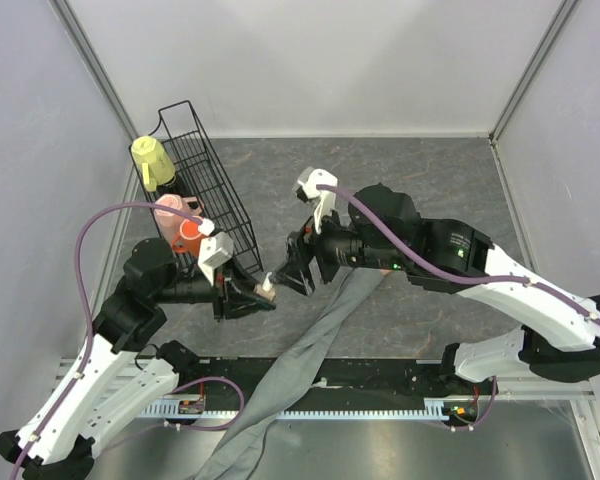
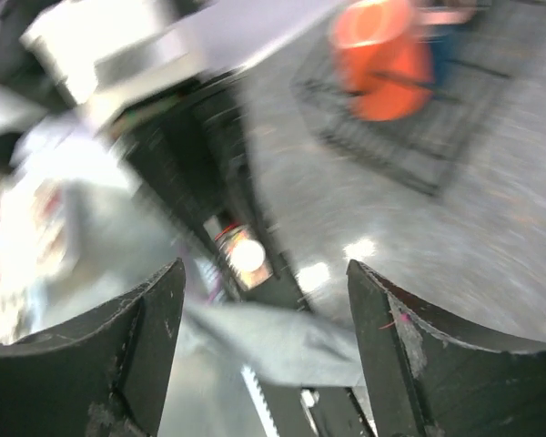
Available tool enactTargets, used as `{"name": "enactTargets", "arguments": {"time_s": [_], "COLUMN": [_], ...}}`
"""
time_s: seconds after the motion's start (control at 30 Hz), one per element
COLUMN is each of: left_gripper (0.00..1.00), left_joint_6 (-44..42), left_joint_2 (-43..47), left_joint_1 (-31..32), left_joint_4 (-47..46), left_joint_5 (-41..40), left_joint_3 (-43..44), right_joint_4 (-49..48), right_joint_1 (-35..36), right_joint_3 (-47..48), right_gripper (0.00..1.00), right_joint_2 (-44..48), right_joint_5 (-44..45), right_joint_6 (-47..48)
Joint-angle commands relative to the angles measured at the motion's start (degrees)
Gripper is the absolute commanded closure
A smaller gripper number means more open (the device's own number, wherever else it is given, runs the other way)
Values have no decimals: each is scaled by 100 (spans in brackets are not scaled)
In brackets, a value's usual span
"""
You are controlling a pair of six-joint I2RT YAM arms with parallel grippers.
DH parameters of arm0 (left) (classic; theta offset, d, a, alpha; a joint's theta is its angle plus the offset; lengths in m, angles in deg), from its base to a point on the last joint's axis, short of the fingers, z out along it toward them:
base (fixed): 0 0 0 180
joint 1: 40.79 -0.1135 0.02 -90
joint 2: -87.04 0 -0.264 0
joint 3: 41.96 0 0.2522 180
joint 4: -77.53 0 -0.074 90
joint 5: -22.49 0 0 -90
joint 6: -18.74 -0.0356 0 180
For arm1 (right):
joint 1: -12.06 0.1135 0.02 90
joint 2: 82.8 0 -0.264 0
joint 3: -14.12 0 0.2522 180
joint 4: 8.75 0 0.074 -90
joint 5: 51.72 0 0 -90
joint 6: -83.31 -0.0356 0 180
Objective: Paint the nails
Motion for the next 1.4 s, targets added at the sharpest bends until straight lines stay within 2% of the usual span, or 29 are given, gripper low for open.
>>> {"name": "enactTargets", "arguments": {"time_s": [0.0,0.07,0.1,0.2,0.37,0.47,0.63,0.7,0.77,0.93,1.03,1.13,1.17,1.23,1.27,1.33,1.37], "left_gripper": [98,98,98,98,98,98,98,98,98,98,98,98,98,98,98,98,98], "left_joint_6": [445,516,516,525,595,569,560,569,578,569,534,192,-44,-265,-431,-678,-740], "left_joint_2": [29,-50,-59,-59,-77,-68,-77,-50,-33,-24,-41,-42,-24,29,20,-15,-67], "left_joint_1": [-8,-8,-8,-8,-8,-8,-8,-8,-8,-8,-8,-8,-8,-8,-8,-8,-8], "left_joint_4": [-107,-125,-125,-195,-266,-275,-266,-266,-275,-275,-240,67,164,218,183,-89,-221], "left_joint_5": [1682,1956,1974,2009,2062,2053,2149,2167,2185,2185,2080,1353,497,-491,-1531,-2268,-3011], "left_joint_3": [366,446,463,499,481,463,411,376,358,358,419,586,673,692,683,648,570], "right_joint_4": [-142,-195,-195,-195,-178,-178,-134,-125,-116,33,33,16,-71,-142,-212,-239,-344], "right_joint_1": [-2,-2,-2,-20,-46,-81,-222,-300,-362,-406,-406,-406,-398,-406,-398,-398,-389], "right_joint_3": [-133,-81,-11,78,262,350,473,517,552,544,535,526,474,369,342,263,202], "right_gripper": [24,31,38,46,52,60,63,68,77,83,100,100,100,100,100,100,100], "right_joint_2": [-31,-83,-110,-224,-452,-558,-655,-663,-664,-707,-742,-778,-760,-699,-699,-672,-655], "right_joint_5": [-2593,-2989,-3086,-3315,-3526,-3623,-3685,-3737,-3781,-4010,-3984,-3528,-3118,-2703,-2161,-1588,-1106], "right_joint_6": [1215,1417,1470,1654,1778,1804,1831,1839,1831,1831,1770,1455,1374,1068,953,759,550]}}
